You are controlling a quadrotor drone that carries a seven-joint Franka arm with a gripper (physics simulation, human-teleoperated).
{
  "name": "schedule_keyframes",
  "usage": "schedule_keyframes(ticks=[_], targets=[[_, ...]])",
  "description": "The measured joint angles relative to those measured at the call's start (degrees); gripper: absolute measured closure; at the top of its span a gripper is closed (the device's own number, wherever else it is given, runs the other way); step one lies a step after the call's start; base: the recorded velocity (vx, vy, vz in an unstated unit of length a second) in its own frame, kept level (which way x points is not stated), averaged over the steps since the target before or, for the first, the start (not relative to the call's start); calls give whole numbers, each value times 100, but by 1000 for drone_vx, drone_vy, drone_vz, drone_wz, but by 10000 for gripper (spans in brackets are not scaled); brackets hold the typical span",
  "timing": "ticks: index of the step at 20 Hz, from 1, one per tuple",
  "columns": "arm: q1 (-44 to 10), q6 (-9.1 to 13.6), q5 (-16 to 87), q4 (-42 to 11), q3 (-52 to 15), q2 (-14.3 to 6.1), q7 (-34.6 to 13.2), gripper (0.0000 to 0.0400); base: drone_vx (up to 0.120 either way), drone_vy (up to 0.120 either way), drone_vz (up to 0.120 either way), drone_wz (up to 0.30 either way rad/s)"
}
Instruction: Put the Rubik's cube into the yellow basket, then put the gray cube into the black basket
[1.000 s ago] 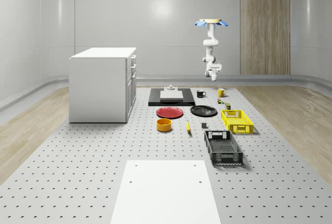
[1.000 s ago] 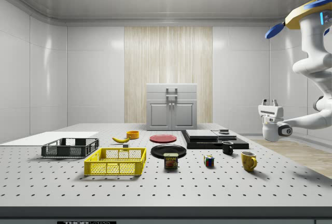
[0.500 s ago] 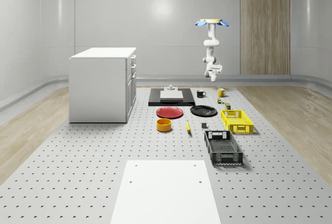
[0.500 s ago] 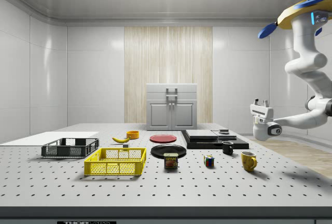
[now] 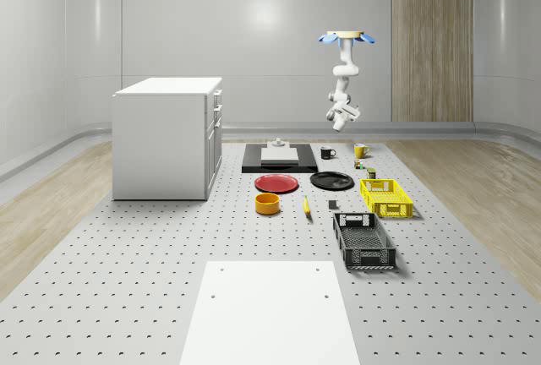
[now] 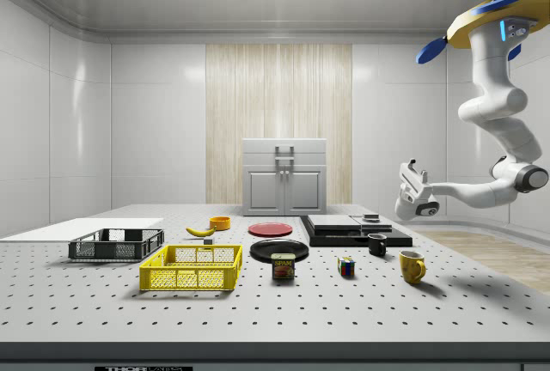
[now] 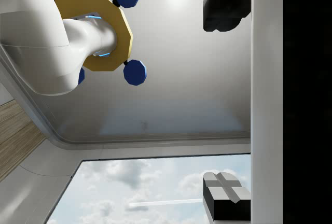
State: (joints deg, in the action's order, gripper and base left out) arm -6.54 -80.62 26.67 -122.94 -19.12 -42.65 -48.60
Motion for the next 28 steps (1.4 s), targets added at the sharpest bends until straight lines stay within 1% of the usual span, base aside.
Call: schedule_keyframes(ticks=[3, 5, 7, 8, 10, 13, 17, 20, 24, 28], targets=[[-359, -75, 1487, -626, -970, -143, -287, 0, 120, 0, 0, 0], [-688, -116, 2712, -1270, -1706, -285, -591, 0, 120, 0, 0, 0], [-1109, -100, 4025, -2025, -2428, -451, -1004, 0, 120, 0, -40, 0], [-1359, -55, 4672, -2400, -2763, -536, -1245, 0, 120, 0, -120, 0], [-1931, 116, 5855, -3061, -3355, -699, -1760, 0, 120, 0, -120, 0], [-2866, 508, 7189, -3725, -4039, -926, -2493, 0, 120, 0, -120, 0], [-3911, 996, 8151, -4118, -4618, -1203, -3212, 0, 120, 0, -120, 0], [-4435, 1225, 8479, -4229, -4875, -1381, -3555, 0, 120, 0, -120, 0], [-4863, 1364, 8657, -4284, -5082, -1576, -3838, 0, 120, 0, -120, 0], [-5103, 1383, 8696, -4298, -5207, -1737, -4005, 0, 120, 0, -120, 0]])
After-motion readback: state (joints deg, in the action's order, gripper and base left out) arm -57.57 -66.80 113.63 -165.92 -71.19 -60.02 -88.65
